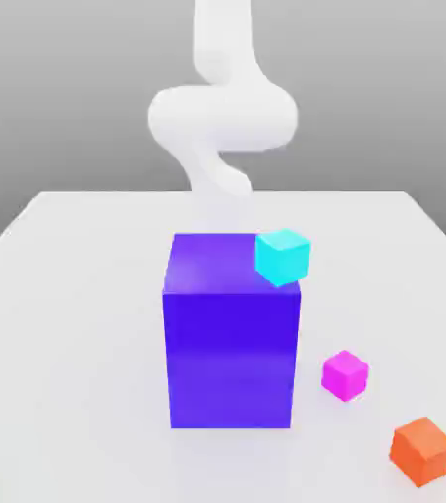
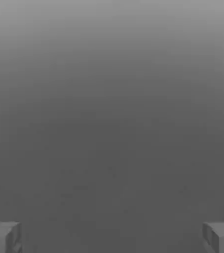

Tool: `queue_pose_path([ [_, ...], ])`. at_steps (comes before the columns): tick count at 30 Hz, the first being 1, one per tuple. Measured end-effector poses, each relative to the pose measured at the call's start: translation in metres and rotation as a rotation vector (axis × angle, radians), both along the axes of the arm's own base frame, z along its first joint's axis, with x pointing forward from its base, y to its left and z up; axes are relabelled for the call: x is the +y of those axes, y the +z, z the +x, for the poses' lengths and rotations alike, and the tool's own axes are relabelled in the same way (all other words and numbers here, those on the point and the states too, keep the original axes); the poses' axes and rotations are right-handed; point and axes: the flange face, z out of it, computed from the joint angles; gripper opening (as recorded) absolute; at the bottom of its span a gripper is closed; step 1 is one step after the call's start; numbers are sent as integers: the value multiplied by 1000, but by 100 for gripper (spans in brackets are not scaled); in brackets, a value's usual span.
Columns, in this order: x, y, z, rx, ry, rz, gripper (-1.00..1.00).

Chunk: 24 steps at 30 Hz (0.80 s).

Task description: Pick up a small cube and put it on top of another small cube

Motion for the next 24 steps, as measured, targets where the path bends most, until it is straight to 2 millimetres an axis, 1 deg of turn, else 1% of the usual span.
queue_pose_path([
  [3, 17, -44, 23, 59, 153, -83, 0],
  [6, 36, -87, 39, 111, 304, -162, 0],
  [9, 56, -131, 50, 158, 459, -237, 0],
  [12, 77, -175, 55, 201, 617, -311, 0],
  [15, 97, -220, 54, 240, 778, -382, 0],
  [18, 116, -263, 48, 275, 942, -451, 0],
  [21, 134, -306, 37, 307, 1110, -518, 0],
  [24, 148, -347, 21, 335, 1279, -581, 0],
])
